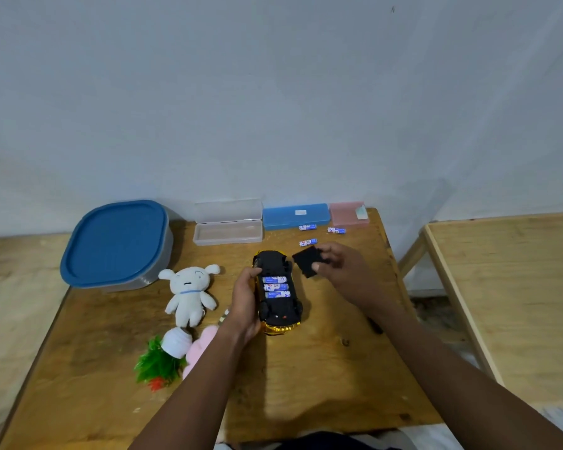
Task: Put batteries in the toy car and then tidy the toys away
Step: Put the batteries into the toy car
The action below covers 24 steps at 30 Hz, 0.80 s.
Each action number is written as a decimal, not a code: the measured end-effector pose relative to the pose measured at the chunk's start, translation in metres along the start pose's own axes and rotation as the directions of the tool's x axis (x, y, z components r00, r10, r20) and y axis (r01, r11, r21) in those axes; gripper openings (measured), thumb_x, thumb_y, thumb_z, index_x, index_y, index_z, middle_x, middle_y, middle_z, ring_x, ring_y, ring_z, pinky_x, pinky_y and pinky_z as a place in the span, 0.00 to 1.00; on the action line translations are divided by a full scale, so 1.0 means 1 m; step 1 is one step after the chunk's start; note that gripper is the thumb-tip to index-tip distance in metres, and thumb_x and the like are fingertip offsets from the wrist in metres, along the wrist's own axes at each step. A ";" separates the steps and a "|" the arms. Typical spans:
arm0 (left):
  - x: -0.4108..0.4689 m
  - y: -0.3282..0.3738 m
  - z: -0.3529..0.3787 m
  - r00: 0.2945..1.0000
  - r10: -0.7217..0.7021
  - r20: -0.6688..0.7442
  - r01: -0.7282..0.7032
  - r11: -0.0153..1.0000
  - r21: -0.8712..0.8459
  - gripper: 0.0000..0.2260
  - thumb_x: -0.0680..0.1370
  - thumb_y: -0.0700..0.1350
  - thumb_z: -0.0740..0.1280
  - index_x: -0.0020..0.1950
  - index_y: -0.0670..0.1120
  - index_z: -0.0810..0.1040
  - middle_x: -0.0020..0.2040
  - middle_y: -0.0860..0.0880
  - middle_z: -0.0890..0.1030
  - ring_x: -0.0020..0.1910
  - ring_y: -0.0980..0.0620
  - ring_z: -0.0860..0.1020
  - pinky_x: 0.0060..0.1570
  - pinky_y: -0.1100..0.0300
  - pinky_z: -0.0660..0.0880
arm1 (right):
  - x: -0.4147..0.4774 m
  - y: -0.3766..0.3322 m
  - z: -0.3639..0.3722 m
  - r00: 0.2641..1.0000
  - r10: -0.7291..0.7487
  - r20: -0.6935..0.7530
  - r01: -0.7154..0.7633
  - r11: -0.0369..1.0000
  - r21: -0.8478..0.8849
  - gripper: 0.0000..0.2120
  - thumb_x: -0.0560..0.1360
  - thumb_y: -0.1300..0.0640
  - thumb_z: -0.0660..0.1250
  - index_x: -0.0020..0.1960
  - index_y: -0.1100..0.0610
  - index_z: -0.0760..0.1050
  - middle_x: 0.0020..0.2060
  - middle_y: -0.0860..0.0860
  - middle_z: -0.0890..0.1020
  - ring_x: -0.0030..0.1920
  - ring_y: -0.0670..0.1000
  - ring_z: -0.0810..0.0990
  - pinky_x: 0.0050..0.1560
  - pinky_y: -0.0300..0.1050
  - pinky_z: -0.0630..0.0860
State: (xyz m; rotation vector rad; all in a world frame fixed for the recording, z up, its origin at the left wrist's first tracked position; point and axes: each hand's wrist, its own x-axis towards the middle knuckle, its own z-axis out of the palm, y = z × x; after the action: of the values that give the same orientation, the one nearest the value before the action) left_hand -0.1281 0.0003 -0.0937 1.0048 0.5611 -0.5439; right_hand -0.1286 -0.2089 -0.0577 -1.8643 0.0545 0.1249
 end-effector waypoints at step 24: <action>-0.022 -0.040 0.007 0.996 -0.019 -0.093 0.028 0.994 0.101 0.16 0.80 0.46 0.60 0.59 0.38 0.80 0.47 0.41 0.85 0.42 0.42 0.83 0.44 0.53 0.80 | -0.049 0.047 0.038 0.983 -0.059 -0.172 -0.012 0.924 -0.383 0.08 0.74 0.54 0.71 0.53 0.47 0.80 0.44 0.40 0.81 0.39 0.42 0.78 0.42 0.45 0.79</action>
State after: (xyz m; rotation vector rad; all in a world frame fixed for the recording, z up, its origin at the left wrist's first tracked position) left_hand -0.1696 -0.0199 -0.1009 1.1256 0.6322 -0.5541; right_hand -0.1846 -0.1880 -0.1071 -2.2643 0.1418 -0.0568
